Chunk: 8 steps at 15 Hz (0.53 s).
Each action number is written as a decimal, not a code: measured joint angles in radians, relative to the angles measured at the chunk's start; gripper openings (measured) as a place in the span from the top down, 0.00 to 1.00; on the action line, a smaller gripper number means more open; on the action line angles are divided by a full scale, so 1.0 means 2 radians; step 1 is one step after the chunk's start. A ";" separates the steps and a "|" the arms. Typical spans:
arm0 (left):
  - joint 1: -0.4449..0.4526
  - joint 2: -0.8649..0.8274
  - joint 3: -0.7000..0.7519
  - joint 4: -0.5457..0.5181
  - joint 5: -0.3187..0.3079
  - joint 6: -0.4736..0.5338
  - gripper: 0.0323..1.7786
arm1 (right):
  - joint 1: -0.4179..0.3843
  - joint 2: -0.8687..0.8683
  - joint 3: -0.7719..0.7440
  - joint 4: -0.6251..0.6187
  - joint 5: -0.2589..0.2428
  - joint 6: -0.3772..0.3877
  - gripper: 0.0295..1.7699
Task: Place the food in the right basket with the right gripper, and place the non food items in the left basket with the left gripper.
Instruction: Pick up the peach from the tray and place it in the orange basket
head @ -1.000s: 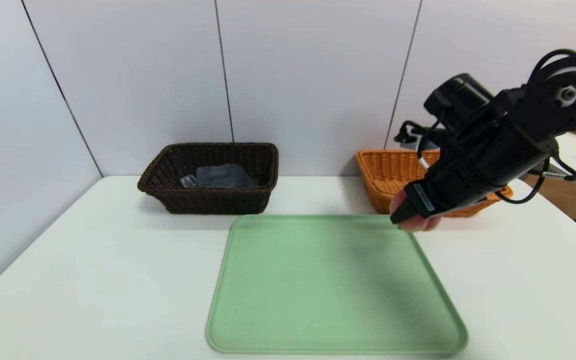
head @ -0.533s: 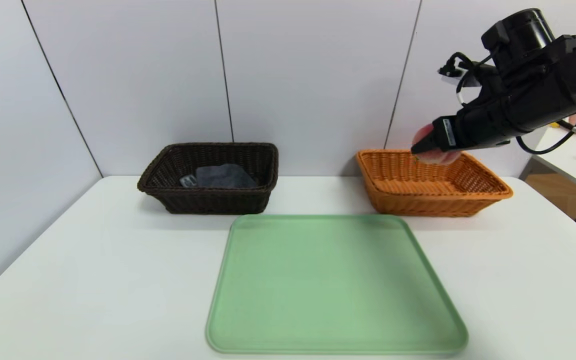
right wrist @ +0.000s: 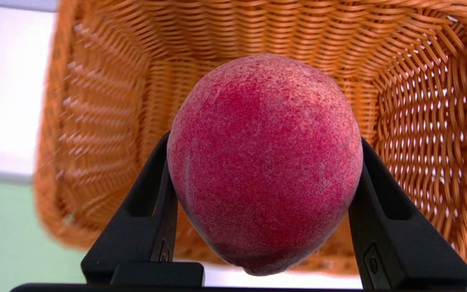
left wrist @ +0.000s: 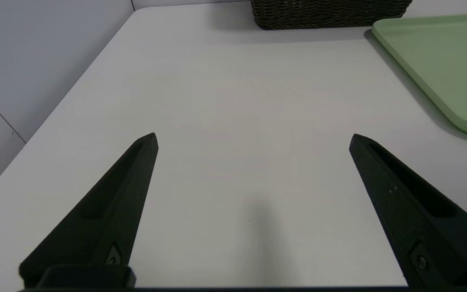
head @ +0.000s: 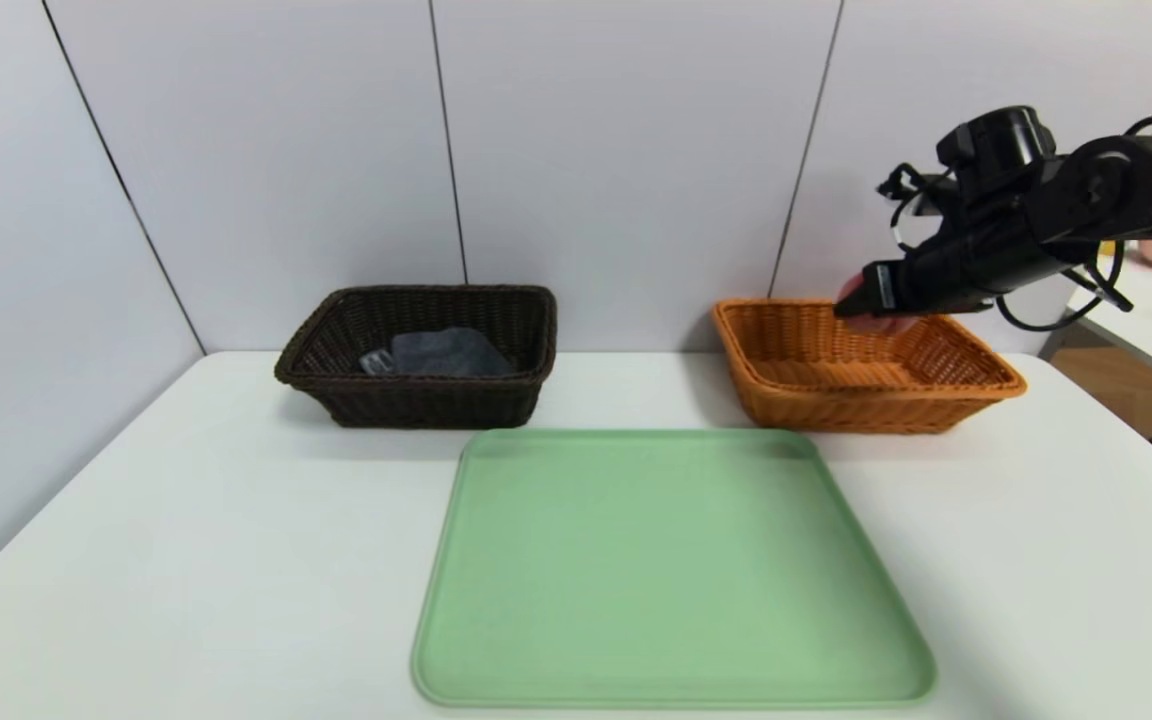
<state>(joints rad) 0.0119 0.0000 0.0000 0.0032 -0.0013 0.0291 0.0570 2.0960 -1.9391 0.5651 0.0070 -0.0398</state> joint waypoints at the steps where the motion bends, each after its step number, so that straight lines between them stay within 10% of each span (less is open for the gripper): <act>1: 0.000 0.000 0.000 0.000 0.000 0.000 0.05 | -0.005 0.013 -0.002 -0.009 0.000 -0.002 0.37; 8: 0.000 0.000 0.000 0.000 0.000 0.000 0.05 | -0.016 0.081 -0.005 -0.025 0.000 -0.007 0.37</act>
<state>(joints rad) 0.0119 0.0000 0.0000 0.0032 -0.0013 0.0287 0.0249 2.2581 -1.9483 0.5147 0.0070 -0.0543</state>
